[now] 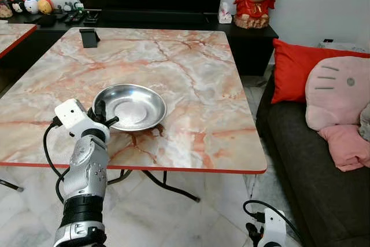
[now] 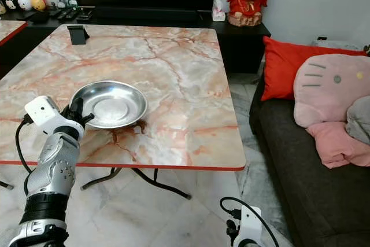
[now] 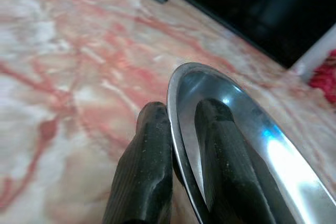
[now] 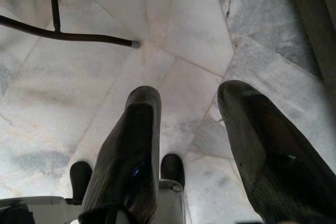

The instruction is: Setting the table

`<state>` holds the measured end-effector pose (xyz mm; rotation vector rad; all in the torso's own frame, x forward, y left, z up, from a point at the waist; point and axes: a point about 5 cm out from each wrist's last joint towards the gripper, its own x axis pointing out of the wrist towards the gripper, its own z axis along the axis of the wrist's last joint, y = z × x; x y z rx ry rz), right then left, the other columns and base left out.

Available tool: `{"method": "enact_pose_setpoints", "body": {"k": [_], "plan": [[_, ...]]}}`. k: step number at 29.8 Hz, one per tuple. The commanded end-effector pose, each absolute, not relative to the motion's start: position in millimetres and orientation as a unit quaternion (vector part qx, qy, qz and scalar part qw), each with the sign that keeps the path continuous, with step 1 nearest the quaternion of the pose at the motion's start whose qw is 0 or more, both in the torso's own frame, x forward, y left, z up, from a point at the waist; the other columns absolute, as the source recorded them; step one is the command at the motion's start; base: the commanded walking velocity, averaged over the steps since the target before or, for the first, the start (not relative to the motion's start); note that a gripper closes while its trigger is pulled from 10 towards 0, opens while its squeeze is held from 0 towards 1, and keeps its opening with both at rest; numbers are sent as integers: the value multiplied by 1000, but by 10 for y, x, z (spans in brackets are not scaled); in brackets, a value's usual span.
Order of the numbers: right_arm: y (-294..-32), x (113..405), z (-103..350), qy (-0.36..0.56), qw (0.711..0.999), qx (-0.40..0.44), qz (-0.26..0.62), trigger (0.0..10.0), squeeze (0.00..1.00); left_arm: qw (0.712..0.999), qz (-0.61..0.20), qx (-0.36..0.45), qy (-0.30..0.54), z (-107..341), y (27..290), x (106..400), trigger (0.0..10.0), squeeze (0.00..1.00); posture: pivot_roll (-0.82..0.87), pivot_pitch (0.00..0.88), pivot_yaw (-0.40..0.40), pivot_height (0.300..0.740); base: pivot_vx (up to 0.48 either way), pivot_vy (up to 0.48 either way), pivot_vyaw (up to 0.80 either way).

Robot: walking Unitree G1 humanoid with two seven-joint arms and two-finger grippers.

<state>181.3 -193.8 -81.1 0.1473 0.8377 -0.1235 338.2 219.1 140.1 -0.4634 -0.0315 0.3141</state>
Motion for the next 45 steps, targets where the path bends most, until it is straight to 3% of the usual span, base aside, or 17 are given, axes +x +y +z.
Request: {"method": "enact_pose_setpoints", "body": {"k": [1, 37, 38, 45], "plan": [[-1941, 1811, -814, 409, 908, 74, -62, 10000, 0, 962, 166, -214, -25, 1458, 2220, 3408, 10000, 0, 34, 0, -23, 740, 0, 0, 0], [-1927, 1806, -819, 410, 907, 80, -60, 10000, 0, 960, 215, -169, 62, 1123, 2234, 3326, 10000, 0, 34, 0, -23, 740, 0, 0, 0], [-1928, 1806, -819, 410, 907, 80, -60, 10000, 0, 961, 213, -165, 71, 1108, 2223, 3327, 10000, 816, 34, 0, -23, 740, 0, 0, 0], [-1929, 1806, -819, 410, 906, 80, -60, 10000, 0, 962, 211, -153, 81, 1070, 2228, 3314, 10000, 773, 34, 0, -23, 740, 0, 0, 0]]}}
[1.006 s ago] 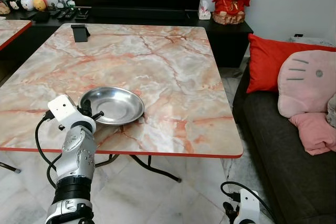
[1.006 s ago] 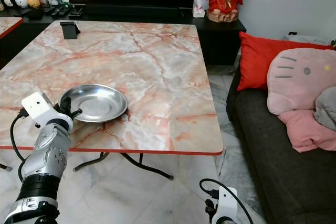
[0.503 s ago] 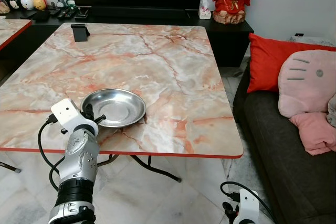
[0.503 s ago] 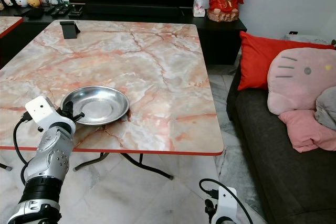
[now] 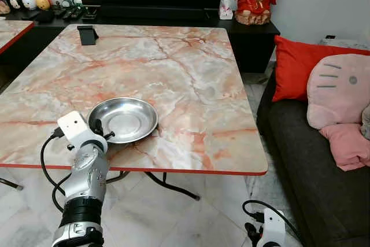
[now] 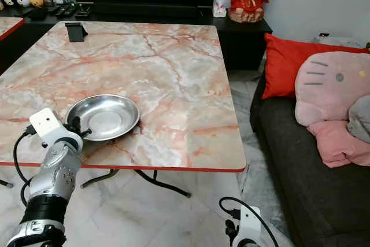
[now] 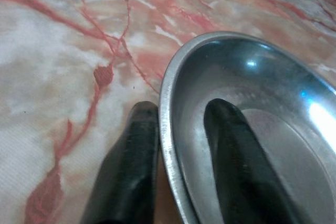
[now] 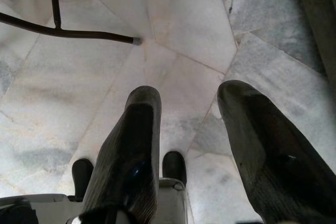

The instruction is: Setting the table

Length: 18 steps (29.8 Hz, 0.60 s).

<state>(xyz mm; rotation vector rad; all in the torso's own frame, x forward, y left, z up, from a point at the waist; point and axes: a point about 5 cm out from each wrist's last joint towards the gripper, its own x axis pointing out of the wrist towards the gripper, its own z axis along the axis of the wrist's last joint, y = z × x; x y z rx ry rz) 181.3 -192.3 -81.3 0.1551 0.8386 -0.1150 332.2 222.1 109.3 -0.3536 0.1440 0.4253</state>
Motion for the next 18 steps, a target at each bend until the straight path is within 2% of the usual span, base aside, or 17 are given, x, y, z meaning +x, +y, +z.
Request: {"method": "enact_pose_setpoints", "body": {"k": [1, 8, 11, 12, 15, 17, 18], "plan": [[-1929, 1806, -819, 410, 906, 80, -60, 10000, 0, 962, 211, -152, 82, 1067, 2227, 3312, 10000, 761, 34, 0, -23, 740, 0, 0, 0], [-1928, 1806, -819, 411, 906, 80, -60, 10000, 0, 962, 213, -147, 85, 1060, 2218, 3303, 10000, 741, 34, 0, -23, 740, 0, 0, 0], [-1928, 1806, -819, 411, 906, 79, -59, 10000, 0, 963, 212, -146, 86, 1058, 2214, 3304, 10000, 784, 34, 0, -23, 740, 0, 0, 0], [-1928, 1806, -819, 411, 906, 79, -59, 10000, 0, 963, 212, -144, 86, 1058, 2207, 3307, 10000, 827, 34, 0, -23, 740, 0, 0, 0], [-1928, 1805, -819, 411, 906, 79, -59, 10000, 0, 964, 210, -139, 83, 1074, 2192, 3312, 10000, 820, 36, 0, -21, 740, 0, 0, 0], [-1927, 1801, -821, 411, 906, 79, -59, 10000, 0, 965, 212, -133, 81, 1085, 2190, 3308, 10000, 741, 36, 0, -21, 740, 0, 0, 0], [-1926, 1800, -822, 411, 906, 79, -58, 10000, 0, 965, 214, -132, 78, 1096, 2192, 3306, 10000, 475, 38, 0, -21, 740, 0, 0, 0]]}}
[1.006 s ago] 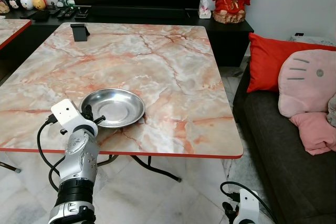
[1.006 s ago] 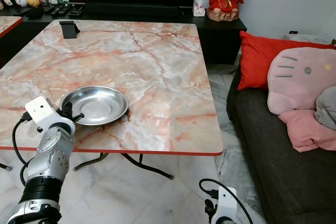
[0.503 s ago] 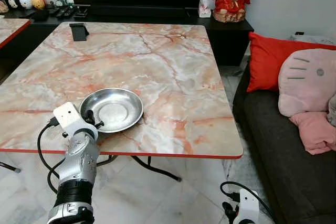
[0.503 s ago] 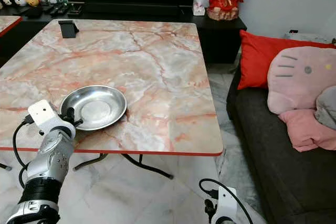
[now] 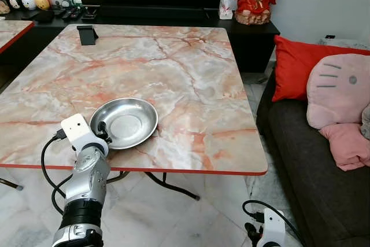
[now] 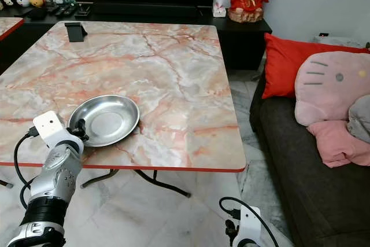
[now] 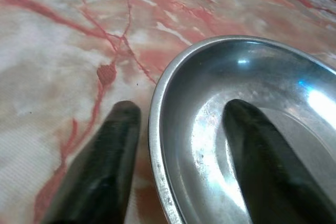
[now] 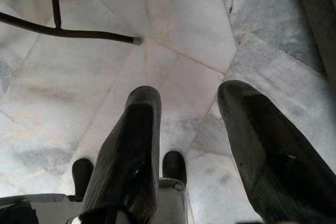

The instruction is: Setting the table

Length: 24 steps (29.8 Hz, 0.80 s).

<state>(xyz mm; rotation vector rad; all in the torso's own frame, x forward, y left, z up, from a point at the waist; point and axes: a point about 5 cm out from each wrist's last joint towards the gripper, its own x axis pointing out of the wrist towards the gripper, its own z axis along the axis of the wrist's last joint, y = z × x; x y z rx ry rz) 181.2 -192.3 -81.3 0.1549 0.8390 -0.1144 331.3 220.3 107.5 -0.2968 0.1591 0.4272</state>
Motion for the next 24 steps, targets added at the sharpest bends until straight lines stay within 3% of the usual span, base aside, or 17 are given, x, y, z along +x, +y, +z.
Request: {"method": "enact_pose_setpoints", "body": {"k": [1, 2, 9, 15, 16, 20, 24], "plan": [[-1925, 1798, -822, 411, 906, 79, -58, 10000, 0, 965, 215, -130, 76, 1103, 2196, 3304, 10000, 475, 36, 0, -20, 740, 0, 0, 0], [-1923, 1796, -824, 411, 906, 79, -58, 10000, 0, 966, 216, -127, 69, 1129, 2202, 3299, 10000, 0, 32, 0, -17, 740, 0, 0, 0], [-1910, 1752, -843, 413, 905, 80, -61, 10000, 0, 966, 242, -90, 14, 1273, 2277, 3186, 10000, 0, 17, 0, 5, 740, 0, 0, 0], [-1886, 1721, -857, 410, 905, 87, -70, 10000, 0, 974, 213, -20, -71, 1430, 2261, 3128, 10000, 0, -24, 0, 42, 740, 0, 0, 0], [-1878, 1714, -860, 408, 905, 91, -75, 10000, 0, 981, 165, 28, -95, 1438, 2181, 3116, 10000, 0, -34, 0, 44, 740, 0, 0, 0], [-1927, 1794, -805, 382, 915, 94, -89, 10000, 0, 987, 25, 35, -158, 1664, 1727, 3258, 10000, 0, -19, 0, -19, 740, 0, 0, 0], [-1940, 1865, -763, 370, 923, 72, -77, 10000, 0, 976, -63, 102, -182, 1694, 1519, 3275, 10000, 0, -23, 0, 19, 740, 0, 0, 0]]}}
